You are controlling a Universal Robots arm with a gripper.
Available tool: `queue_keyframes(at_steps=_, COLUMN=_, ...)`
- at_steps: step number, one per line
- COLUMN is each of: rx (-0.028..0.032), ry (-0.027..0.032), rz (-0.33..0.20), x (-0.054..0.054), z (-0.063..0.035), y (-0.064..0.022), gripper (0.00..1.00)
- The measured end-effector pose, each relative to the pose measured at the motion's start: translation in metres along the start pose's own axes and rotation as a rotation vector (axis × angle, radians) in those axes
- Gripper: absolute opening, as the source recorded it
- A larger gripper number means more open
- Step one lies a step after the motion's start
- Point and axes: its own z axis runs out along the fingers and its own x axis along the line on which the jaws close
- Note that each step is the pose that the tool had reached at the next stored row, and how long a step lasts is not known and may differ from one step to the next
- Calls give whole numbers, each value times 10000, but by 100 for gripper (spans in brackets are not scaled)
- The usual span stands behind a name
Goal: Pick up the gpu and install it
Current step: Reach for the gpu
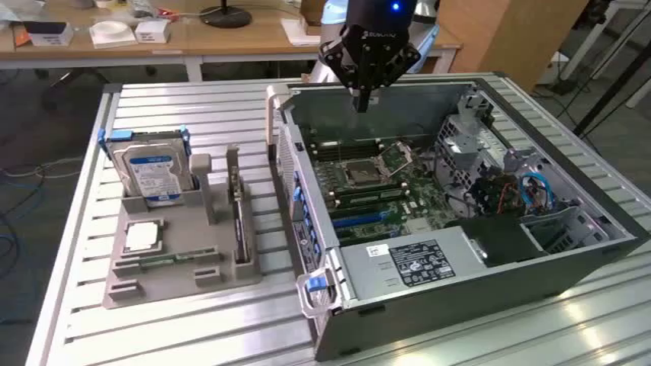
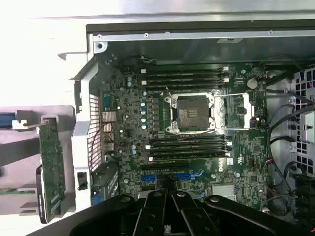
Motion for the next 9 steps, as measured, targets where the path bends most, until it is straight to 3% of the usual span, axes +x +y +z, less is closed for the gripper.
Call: queue_keyframes(at_steps=9, rx=6, ry=-3, rz=-2, x=1, z=0, y=1, gripper=11)
